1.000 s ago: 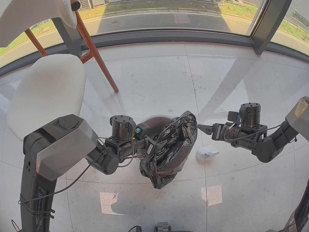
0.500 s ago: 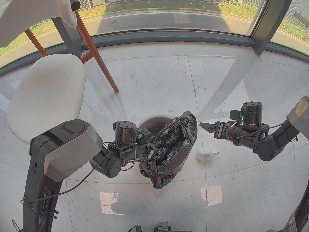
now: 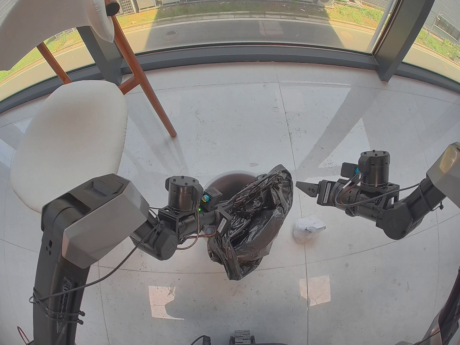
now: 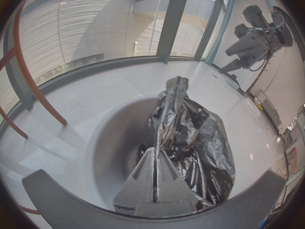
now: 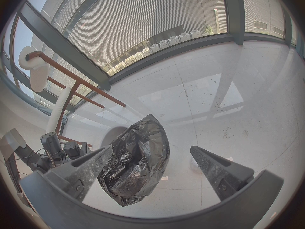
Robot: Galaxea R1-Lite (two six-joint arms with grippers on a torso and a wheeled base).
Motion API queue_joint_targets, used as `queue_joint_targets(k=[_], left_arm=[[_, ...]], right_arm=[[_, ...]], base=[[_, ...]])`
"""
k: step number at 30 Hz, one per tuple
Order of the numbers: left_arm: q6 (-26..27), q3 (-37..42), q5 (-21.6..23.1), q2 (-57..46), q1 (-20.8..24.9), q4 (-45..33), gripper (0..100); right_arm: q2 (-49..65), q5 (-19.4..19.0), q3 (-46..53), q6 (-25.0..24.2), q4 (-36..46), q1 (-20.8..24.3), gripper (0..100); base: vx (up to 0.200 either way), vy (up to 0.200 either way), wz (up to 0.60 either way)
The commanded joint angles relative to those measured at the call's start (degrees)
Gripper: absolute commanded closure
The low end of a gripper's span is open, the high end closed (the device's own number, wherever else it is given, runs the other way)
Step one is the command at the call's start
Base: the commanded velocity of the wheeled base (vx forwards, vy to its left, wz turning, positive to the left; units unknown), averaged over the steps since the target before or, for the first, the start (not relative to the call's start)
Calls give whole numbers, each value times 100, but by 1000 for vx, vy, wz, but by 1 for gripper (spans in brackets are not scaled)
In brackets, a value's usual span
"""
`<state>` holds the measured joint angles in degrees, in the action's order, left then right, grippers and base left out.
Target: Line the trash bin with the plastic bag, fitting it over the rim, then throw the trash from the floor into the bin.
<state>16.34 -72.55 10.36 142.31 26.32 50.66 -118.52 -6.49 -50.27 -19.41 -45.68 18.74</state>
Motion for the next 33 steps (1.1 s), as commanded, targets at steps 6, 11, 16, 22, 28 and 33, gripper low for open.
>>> queue_joint_targets(k=[6, 11, 16, 22, 28, 33], left_arm=[[-8, -322, -52, -380, -259, -268, 100], [1, -814, -140, -468, -549, -637, 100], [10, -1315, -157, -441, -742, -856, 100], [63, -1561, -280, -415, -874, -1155, 100], [168, -1508, -342, -415, -892, -1182, 100], [177, -1552, -439, -415, -901, -1226, 0]], right_arm=[[-31, -2, -18, -2, -2, 25, 0], [-49, -2, -18, 7, 6, 16, 0], [-119, -2, -18, 16, -2, -10, 0], [-224, -2, -26, 60, -2, -98, 0], [-277, 7, 9, 77, 24, -107, 0], [-268, 7, 193, 69, 6, -169, 0]], base=[[0, 0, 0], [0, 0, 0], [0, 0, 0], [0, 0, 0], [0, 0, 0], [0, 0, 0]])
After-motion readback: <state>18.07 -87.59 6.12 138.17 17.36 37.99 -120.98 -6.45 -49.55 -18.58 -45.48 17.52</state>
